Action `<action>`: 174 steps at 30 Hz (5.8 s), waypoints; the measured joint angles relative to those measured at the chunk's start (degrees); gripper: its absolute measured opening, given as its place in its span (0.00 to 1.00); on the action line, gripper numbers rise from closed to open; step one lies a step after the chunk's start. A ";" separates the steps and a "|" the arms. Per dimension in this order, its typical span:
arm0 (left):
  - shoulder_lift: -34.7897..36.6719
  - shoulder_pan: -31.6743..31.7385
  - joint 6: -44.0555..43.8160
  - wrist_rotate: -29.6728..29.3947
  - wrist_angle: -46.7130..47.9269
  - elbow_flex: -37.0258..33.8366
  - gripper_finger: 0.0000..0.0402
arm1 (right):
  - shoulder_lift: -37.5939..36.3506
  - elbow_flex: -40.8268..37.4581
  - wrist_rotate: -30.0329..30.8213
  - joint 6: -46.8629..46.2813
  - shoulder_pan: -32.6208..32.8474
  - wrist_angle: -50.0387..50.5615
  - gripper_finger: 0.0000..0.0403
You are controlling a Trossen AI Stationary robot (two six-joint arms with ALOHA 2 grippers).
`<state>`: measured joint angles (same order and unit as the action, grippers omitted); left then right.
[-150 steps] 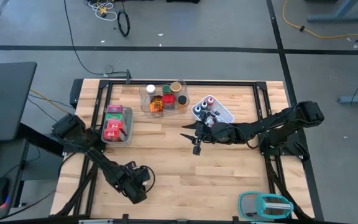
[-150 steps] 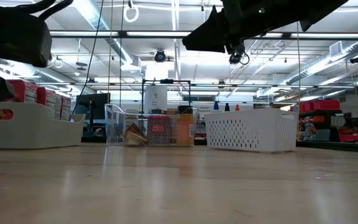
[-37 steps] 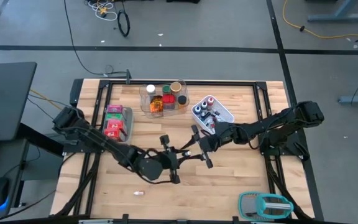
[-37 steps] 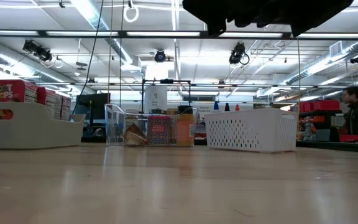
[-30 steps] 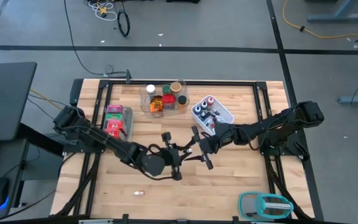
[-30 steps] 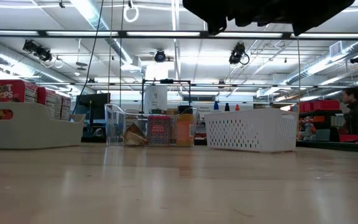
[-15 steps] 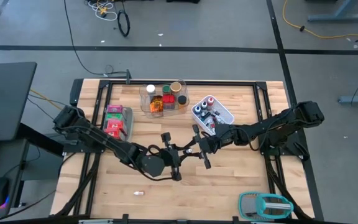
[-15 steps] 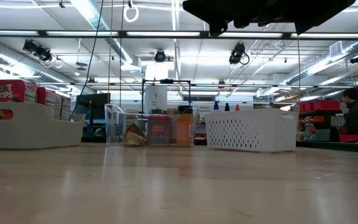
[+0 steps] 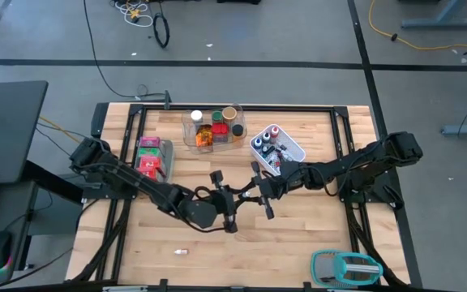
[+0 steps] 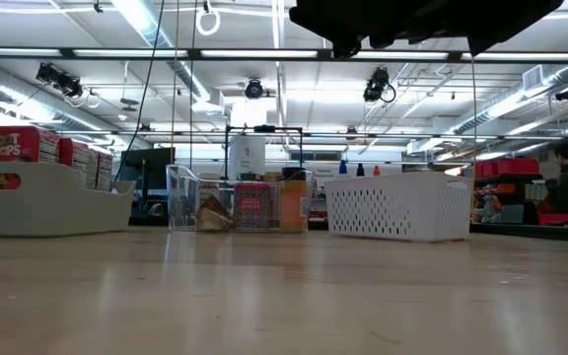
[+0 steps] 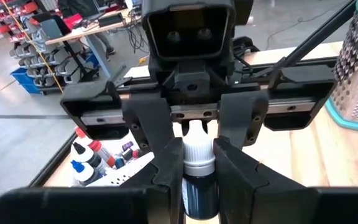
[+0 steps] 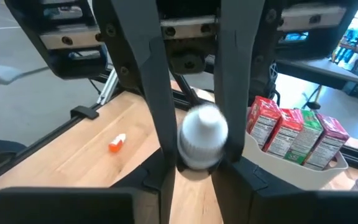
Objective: Pick & Place Kitchen Items
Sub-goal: Put the black food coloring bottle into the white bin, then put the orange food coloring bottle into the white bin
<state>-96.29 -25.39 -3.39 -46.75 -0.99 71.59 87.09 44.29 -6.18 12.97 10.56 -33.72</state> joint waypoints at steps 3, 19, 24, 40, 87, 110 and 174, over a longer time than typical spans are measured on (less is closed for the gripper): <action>0.00 0.24 -0.73 0.69 0.44 -0.02 0.23 | 0.00 0.00 0.96 0.00 0.03 0.30 0.24; 0.00 0.24 -0.15 -1.08 0.93 -0.13 0.40 | -0.02 0.04 3.47 -0.94 0.07 1.41 0.23; 0.28 -0.28 0.66 -7.40 0.94 -0.19 0.43 | -0.09 0.15 6.08 -2.21 -0.08 1.75 0.22; 7.94 -3.35 -10.34 -5.15 14.11 -0.13 0.45 | -0.31 0.15 39.88 -11.71 -0.73 15.10 0.24; 8.04 -19.66 -60.92 29.98 27.54 -20.92 0.45 | -0.42 0.07 45.64 -39.49 -15.36 46.47 0.54; -3.04 -23.75 -52.40 33.38 16.53 -20.85 0.45 | -0.39 0.07 44.11 -39.47 -15.36 44.77 0.55; -3.98 -0.30 10.51 0.00 -2.33 4.90 0.23 | -0.37 0.04 1.73 2.23 0.97 -0.32 0.53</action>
<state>-100.27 -25.69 7.11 -46.76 -3.32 76.49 86.72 44.34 -4.45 15.20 11.53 -34.05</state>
